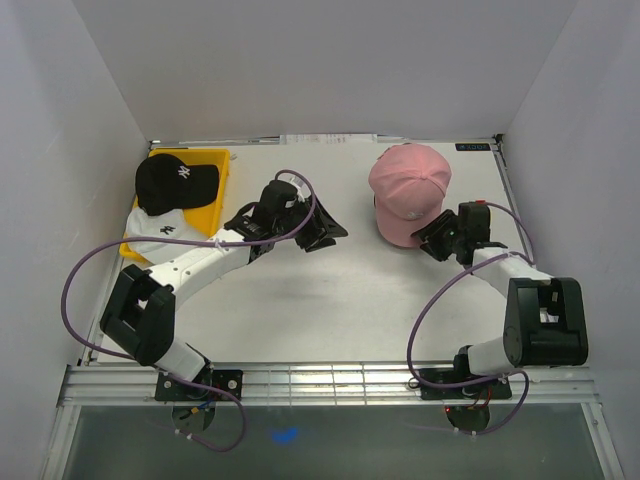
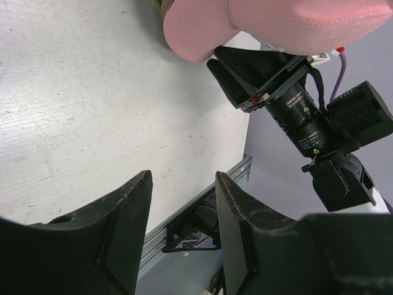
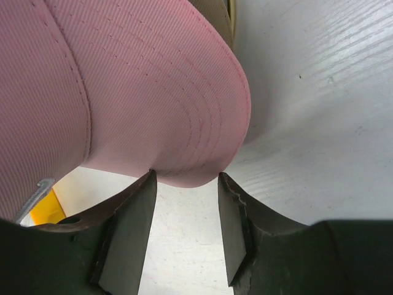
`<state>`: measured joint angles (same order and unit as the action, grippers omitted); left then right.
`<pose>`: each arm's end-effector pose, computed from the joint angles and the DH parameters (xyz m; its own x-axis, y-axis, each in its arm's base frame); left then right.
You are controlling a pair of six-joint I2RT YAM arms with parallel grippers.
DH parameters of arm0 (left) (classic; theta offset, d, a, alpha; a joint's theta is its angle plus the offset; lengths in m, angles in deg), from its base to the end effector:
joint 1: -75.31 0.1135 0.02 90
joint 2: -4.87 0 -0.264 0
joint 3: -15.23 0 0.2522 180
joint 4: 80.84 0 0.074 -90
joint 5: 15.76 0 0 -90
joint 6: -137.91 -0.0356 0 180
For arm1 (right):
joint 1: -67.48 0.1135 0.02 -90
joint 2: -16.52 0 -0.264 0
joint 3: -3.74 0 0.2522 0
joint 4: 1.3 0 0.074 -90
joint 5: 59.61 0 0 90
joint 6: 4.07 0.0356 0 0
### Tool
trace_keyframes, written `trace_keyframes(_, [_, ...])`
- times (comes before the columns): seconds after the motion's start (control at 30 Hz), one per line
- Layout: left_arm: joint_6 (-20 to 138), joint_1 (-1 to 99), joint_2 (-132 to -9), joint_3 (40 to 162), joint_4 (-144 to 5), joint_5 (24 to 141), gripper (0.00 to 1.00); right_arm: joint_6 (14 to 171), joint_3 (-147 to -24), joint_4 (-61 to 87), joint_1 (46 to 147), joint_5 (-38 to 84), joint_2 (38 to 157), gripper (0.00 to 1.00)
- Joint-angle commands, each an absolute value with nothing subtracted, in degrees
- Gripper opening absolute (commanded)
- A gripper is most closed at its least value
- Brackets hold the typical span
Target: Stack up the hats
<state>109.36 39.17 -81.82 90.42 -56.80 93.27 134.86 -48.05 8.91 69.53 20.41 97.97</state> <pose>0.2673 -0.2096 0.2642 -0.9023 -0.3693 -0.2224 -0.0435 0.5912 -0.8053 0.2832 0.0163 0.1799 -0.5477 0.7234 -0.4205 0.3725 0.6608 0.6516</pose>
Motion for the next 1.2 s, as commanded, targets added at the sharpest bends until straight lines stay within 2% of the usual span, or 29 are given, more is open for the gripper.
trace_keyframes(0.0, [108.38, 39.36, -79.24, 90.25, -56.45, 92.78, 0.56, 133.57, -49.23, 8.50, 69.77, 22.56, 95.11, 0.50])
trace_keyframes(0.4, [101.27, 39.89, -76.96, 97.54, -48.11, 90.94, 0.58, 127.51, -49.22, 17.28, 69.77, 21.42, 81.94, 0.51])
trace_keyframes(0.6, [98.63, 39.89, -74.67, 100.10, -43.97, 90.33, 0.58, 122.59, -60.89, 24.49, 69.77, 21.86, 77.52, 0.50])
trace_keyframes(0.8, [95.81, 39.89, -68.87, 99.92, -37.47, 87.08, 0.58, 119.25, -76.45, 25.90, 70.47, 21.34, 83.39, 0.50])
trace_keyframes(0.93, [93.70, 39.98, -62.11, 99.57, -31.33, 79.53, 0.59, 118.19, -83.23, 26.08, 72.22, 18.79, 87.62, 0.49])
trace_keyframes(1.07, [94.40, 40.15, -55.25, 101.85, -18.70, 59.28, 0.63, 115.64, -86.14, 27.39, 77.67, 20.10, 89.21, 0.49])
trace_keyframes(1.17, [97.30, 41.12, -51.64, 102.82, -11.47, 50.10, 0.68, 114.76, -86.23, 27.66, 81.97, 19.49, 89.56, 0.49])
